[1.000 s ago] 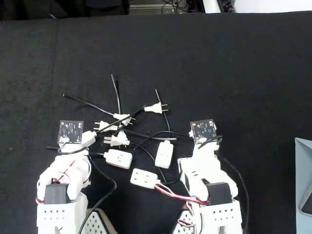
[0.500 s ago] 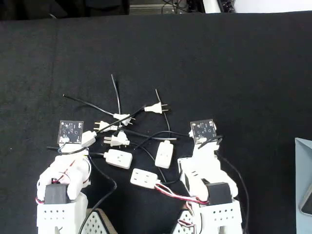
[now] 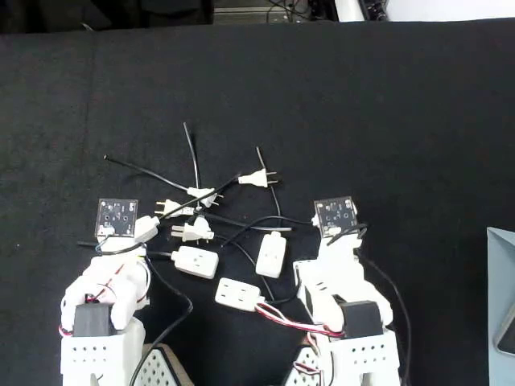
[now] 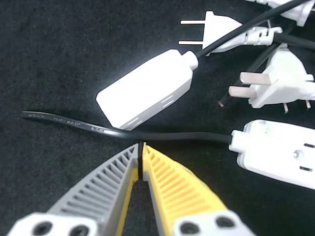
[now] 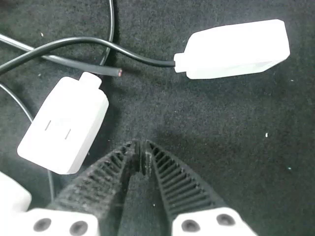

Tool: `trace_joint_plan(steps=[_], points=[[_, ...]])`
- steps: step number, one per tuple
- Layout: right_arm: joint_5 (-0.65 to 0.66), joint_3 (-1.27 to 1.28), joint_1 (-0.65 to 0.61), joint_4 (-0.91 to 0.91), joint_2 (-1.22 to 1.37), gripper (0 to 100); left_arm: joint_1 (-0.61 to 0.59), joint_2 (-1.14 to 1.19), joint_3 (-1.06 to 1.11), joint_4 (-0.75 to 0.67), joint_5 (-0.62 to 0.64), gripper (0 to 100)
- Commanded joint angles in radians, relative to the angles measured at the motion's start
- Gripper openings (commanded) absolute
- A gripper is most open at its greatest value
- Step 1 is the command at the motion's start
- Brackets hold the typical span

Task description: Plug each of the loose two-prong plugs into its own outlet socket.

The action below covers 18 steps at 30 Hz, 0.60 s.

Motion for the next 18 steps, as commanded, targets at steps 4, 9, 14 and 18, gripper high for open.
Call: trace_joint_plan(steps=[4,9,14,18], points=[[0.006,-0.004,0.006,0.003,-0.065,1.8,0.005,0.000,0.019,0.015,0.005,3],[0.006,-0.004,0.008,0.003,-0.065,2.0,0.004,-0.003,-0.007,0.006,0.003,3],[0.008,-0.012,0.012,0.000,-0.067,2.1,0.002,-0.003,-0.065,-0.055,0.002,3],[0.017,-0.042,0.014,-0.002,-0.067,2.1,-0.028,-0.003,-0.070,-0.135,0.006,3]])
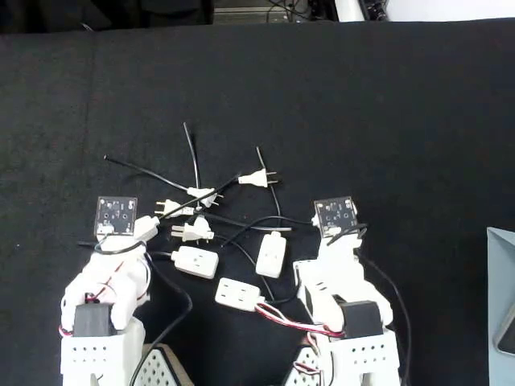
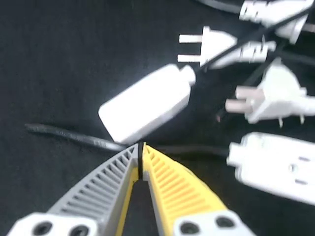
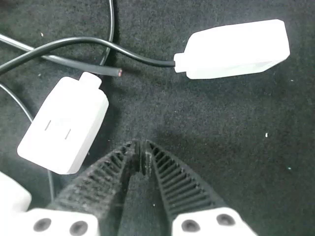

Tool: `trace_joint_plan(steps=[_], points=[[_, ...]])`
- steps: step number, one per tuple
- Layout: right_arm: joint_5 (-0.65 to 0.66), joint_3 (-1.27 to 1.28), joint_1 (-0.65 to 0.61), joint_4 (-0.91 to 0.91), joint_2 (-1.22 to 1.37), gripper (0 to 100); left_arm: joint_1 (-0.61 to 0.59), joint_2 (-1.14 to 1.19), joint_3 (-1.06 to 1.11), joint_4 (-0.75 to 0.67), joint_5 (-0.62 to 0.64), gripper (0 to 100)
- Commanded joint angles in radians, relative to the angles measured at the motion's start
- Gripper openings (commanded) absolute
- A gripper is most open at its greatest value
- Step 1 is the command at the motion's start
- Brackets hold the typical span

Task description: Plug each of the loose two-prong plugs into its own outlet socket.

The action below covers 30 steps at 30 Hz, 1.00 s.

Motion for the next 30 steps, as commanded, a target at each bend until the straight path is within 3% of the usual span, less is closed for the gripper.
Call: trace_joint_plan(steps=[1,5,10,18,23,30], points=[[0.046,-0.047,0.012,-0.018,-0.067,2.1,-0.048,-0.003,-0.062,-0.069,0.006,3],[0.262,-0.048,0.012,-0.155,-0.065,2.1,-0.154,-0.003,-0.061,-0.068,0.011,3],[0.216,-0.170,0.023,-0.176,-0.056,2.1,-0.226,-0.002,-0.045,-0.066,0.012,3],[0.376,-0.323,-0.081,-0.199,0.013,7.4,-0.226,-0.003,-0.025,-0.075,0.008,3],[0.393,-0.484,-0.104,-0.216,0.282,7.4,-0.226,-0.003,-0.025,-0.068,0.005,3],[0.419,-0.848,-0.103,-0.235,0.891,7.4,-0.232,-0.002,-0.024,-0.068,0.005,3]])
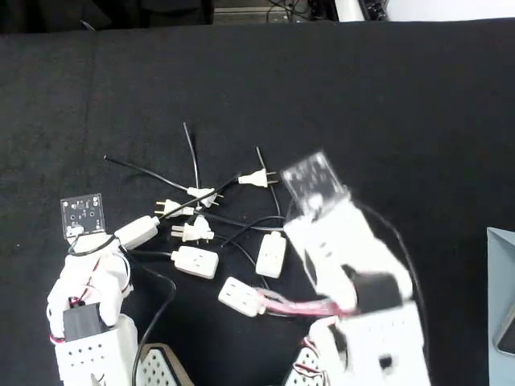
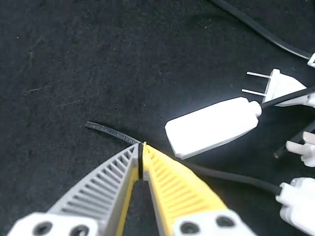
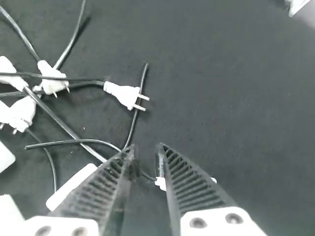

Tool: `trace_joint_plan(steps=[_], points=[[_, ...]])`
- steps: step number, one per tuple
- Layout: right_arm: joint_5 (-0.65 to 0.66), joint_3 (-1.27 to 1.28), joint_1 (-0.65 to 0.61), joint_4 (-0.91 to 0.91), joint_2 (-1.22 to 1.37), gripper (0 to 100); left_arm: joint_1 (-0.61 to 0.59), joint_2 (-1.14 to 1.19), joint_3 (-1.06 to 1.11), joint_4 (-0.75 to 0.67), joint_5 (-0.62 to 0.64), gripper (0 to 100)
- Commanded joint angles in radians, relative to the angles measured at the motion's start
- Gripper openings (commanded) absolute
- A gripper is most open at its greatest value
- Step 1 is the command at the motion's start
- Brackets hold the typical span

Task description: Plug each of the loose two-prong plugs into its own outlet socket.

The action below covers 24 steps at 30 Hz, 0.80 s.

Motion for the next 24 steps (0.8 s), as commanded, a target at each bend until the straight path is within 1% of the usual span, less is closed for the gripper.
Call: trace_joint_plan(steps=[1,5,9,11,13,19,24], points=[[0.060,-0.249,-0.014,-0.012,0.341,7.4,-0.018,-0.002,-0.024,-0.015,0.005,3],[0.183,-0.444,-0.017,-0.012,0.648,8.7,-0.019,-0.002,-0.022,-0.015,0.005,3],[0.215,-0.584,-0.032,-0.012,0.888,20.0,-0.019,-0.002,-0.022,-0.015,0.005,3],[0.216,-0.642,-0.038,-0.012,0.984,23.4,-0.019,-0.002,-0.022,-0.015,0.005,3],[0.250,-0.693,-0.055,-0.012,1.067,24.3,-0.019,-0.002,-0.015,-0.018,0.005,3],[0.322,-0.797,-0.163,-0.015,1.268,24.5,-0.015,-0.002,-0.007,-0.025,0.005,3],[0.371,-0.911,-0.195,-0.020,1.423,24.5,-0.013,-0.002,-0.007,-0.025,0.005,3]])
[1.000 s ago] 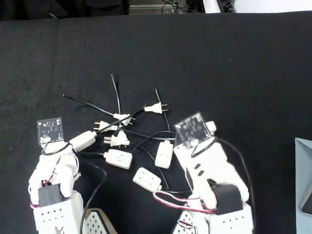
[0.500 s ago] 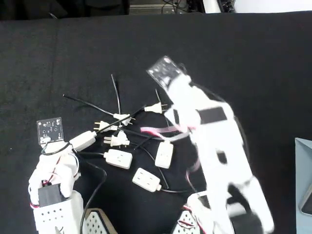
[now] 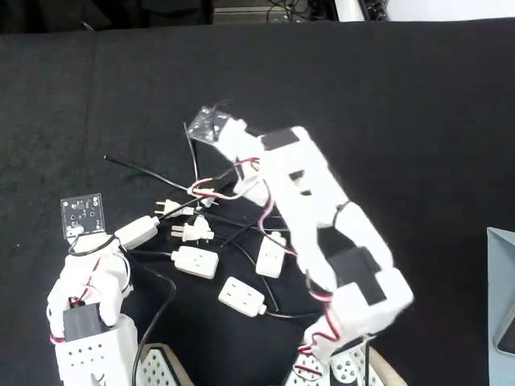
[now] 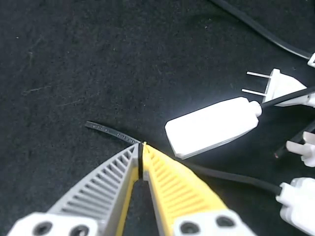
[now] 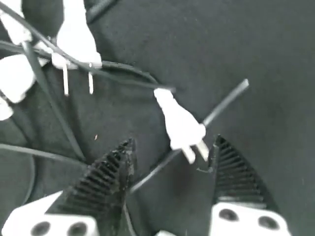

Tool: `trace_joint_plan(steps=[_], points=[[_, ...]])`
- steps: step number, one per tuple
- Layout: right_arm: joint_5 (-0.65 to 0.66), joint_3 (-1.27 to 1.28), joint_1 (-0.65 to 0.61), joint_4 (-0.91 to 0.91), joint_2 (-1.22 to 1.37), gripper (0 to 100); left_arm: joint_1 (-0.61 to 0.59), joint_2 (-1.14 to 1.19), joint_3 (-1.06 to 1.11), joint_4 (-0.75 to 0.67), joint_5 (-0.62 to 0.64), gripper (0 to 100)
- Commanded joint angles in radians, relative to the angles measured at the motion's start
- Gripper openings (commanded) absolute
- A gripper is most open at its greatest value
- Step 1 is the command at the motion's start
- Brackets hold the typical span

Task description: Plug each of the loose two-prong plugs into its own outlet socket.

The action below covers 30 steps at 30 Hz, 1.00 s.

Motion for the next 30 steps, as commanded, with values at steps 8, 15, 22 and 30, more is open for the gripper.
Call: trace_joint_plan(steps=[8,15,22,30], points=[[0.074,-0.272,-0.018,-0.011,0.263,24.1,-0.012,-0.002,-0.007,-0.025,0.005,3],[0.069,-0.315,-0.017,0.075,0.300,20.2,-0.012,-0.002,-0.007,-0.026,0.005,3],[0.069,-0.383,-0.009,0.190,0.305,6.6,-0.012,-0.002,-0.007,-0.026,0.005,3],[0.068,-0.377,-0.005,0.198,0.302,1.2,-0.012,-0.002,-0.005,-0.026,0.005,3]])
